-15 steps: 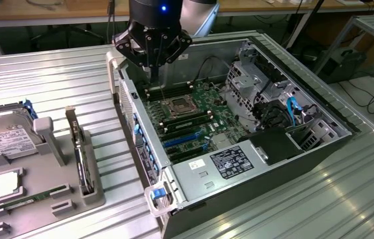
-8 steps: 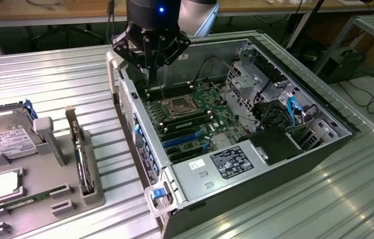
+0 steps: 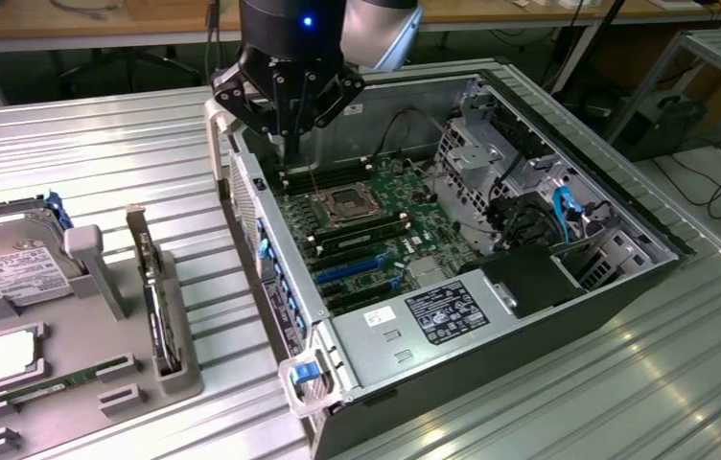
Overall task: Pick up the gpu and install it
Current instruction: 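Reach for the gpu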
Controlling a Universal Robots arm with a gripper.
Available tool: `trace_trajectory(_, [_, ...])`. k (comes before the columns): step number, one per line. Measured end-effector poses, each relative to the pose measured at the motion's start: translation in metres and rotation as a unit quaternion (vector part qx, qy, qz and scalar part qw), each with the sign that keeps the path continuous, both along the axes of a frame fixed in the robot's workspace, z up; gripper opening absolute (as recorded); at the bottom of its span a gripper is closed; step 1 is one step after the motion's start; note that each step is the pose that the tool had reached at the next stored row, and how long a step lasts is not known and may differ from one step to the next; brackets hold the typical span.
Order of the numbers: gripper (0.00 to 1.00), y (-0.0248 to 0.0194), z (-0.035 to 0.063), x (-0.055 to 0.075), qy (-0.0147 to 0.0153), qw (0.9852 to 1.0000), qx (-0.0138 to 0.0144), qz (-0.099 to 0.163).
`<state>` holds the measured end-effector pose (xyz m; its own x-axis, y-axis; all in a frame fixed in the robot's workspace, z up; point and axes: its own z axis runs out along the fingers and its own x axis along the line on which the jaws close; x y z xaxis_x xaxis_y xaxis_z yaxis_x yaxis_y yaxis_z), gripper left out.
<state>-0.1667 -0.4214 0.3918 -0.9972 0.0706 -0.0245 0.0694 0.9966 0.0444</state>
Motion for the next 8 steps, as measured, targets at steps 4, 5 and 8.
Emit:
trace_trajectory(4, [0.11,-0.0017,-0.0001,-0.0019,0.0000,1.0000,0.0000,0.000])
trace_trajectory(5, [0.11,-0.0021,-0.0001,-0.0024,0.0000,1.0000,0.0000,0.000])
trace_trajectory(8, [0.11,-0.0034,-0.0002,-0.0037,0.0000,1.0000,0.0000,0.000])
